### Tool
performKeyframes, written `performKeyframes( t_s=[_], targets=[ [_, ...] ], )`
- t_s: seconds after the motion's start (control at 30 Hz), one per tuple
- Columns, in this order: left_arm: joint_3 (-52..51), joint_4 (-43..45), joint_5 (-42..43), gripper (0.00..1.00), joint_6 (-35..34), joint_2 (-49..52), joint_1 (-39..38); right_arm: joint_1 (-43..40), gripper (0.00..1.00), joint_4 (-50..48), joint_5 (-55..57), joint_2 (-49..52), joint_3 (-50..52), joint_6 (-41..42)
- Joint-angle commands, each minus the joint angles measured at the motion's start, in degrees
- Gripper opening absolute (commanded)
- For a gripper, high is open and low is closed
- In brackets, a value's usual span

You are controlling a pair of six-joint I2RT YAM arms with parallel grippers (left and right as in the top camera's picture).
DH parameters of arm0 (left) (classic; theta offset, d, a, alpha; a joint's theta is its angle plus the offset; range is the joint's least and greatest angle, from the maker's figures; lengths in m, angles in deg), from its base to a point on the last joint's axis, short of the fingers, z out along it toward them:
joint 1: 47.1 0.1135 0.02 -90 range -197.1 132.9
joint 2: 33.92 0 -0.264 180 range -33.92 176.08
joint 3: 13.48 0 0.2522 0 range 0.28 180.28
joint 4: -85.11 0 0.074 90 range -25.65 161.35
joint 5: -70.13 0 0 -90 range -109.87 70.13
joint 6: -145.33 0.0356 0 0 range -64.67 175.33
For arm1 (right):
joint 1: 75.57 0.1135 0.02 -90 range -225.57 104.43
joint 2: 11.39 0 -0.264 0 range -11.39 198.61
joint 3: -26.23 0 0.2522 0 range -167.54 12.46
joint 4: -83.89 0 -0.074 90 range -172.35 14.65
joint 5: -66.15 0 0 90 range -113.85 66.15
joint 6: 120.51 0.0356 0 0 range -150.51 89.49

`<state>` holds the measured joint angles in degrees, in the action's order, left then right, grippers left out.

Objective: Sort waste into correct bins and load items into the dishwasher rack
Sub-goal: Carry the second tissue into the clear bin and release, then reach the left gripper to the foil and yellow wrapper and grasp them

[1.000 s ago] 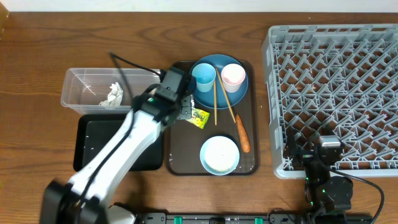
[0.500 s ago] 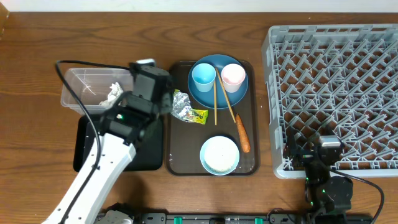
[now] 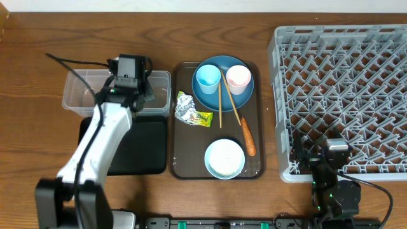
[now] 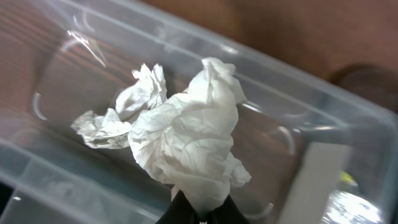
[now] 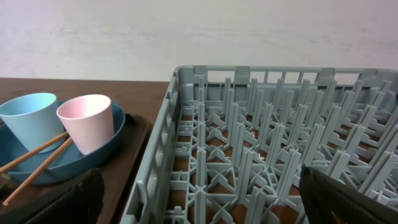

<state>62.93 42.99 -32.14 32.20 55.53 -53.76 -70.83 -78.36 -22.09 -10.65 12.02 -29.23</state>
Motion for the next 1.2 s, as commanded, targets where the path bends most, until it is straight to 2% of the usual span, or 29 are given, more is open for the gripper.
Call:
performKeyframes(
  t_s=[0.0,0.03,0.07,0.17,0.2,0.23,0.4,0.6,0.7,0.87,1.0,1.17],
  targets=[
    [1.0,0.5,0.3,0.06,0.0,2.6,0.6,0.0,0.99,0.1,-0.1,-0.1,0.1,0.8],
    [1.0,0.7,0.3,0.07,0.0,3.1,0.6,0.0,0.99,0.1,-0.1,-0.1,0.1,0.8],
    [1.0,0.9,0.3,0.15,0.0,3.5,0.5,0.0,0.99,0.1,-0.1,-0.1,0.1,0.8],
    [1.0,1.7,0.3,0.61,0.1,3.2,0.5,0.0,0.99,0.1,-0.1,-0.1,0.1,0.8],
    [1.0,1.9,0.3,0.71,0.2,2.9,0.5,0.0,0.99,0.1,-0.1,-0.1,0.1,0.8],
    [1.0,1.9,0.3,0.76,0.2,2.5,0.5,0.0,0.99,0.1,-0.1,-0.1,0.1,0.8],
    [1.0,0.8,2.5,0.77,0.2,-2.2,0.3,0.0,0.99,0.1,-0.1,-0.1,0.1,0.8],
    [1.0,-7.8,20.7,0.77,-1.4,-11.9,-0.2,0.0,0.99,0.1,-0.1,-0.1,0.1,0.8],
    [1.0,-13.6,25.8,0.77,-3.8,-15.2,-1.7,0.0,0.99,0.1,-0.1,-0.1,0.1,0.8],
    [0.9,-18.6,26.2,0.75,-5.2,-15.9,-7.0,0.0,0.99,0.1,-0.1,-0.1,0.1,0.8],
    [0.7,-18.4,24.8,0.63,-5.7,-14.6,-11.6,0.0,0.99,0.1,-0.1,-0.1,0.1,0.8],
    [0.6,-17.6,18.2,0.62,-13.3,-11.9,-16.1,0.0,0.99,0.1,-0.1,-0.1,0.1,0.8]
  ],
)
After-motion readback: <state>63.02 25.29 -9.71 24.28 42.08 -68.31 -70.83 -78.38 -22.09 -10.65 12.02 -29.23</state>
